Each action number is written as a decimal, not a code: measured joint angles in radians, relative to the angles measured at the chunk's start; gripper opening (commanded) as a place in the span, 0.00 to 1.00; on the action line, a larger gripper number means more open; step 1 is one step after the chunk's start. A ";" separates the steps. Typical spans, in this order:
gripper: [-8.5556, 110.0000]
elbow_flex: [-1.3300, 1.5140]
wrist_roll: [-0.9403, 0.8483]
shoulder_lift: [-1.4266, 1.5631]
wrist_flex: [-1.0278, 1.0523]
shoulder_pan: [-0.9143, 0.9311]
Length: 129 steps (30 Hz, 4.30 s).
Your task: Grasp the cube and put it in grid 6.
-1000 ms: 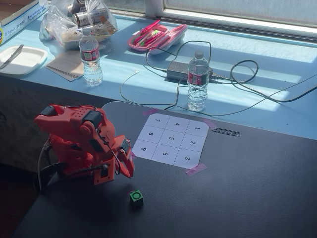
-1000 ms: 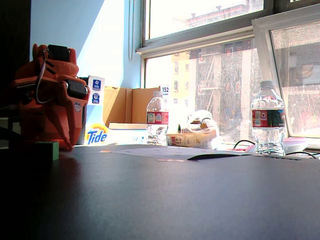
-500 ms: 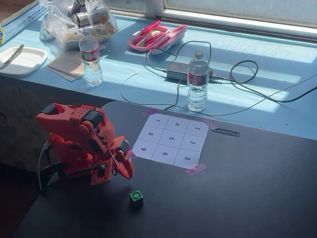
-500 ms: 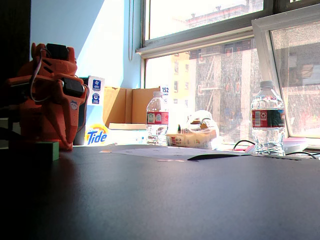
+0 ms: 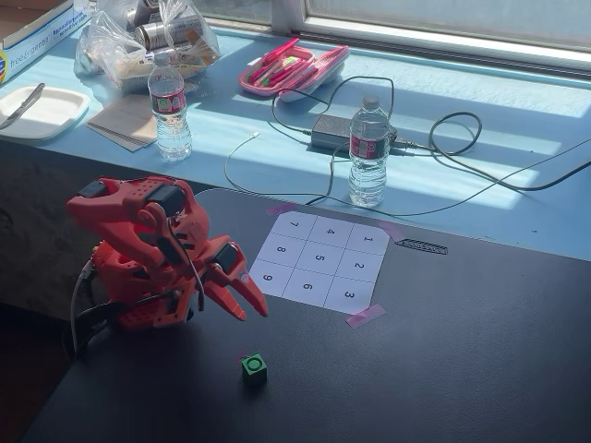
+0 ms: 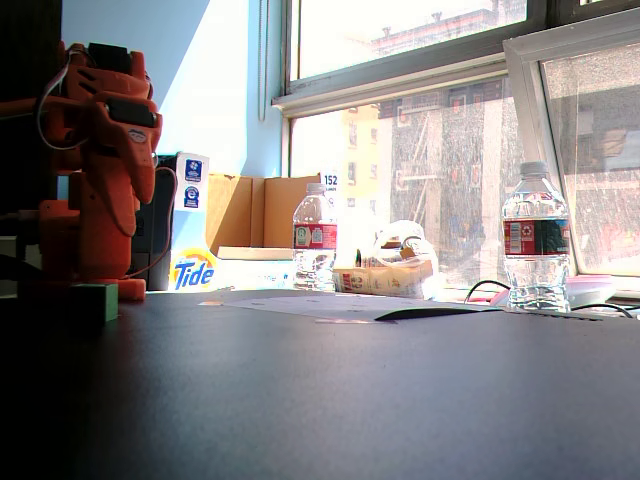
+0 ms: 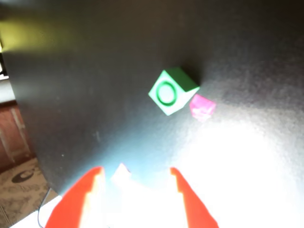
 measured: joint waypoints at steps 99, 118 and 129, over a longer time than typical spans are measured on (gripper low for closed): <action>0.07 -1.255 -0.002 -1.290 0.419 -0.568; 0.07 -1.186 0.057 -1.601 0.158 -0.776; 0.32 -1.167 0.021 -1.586 0.150 -0.790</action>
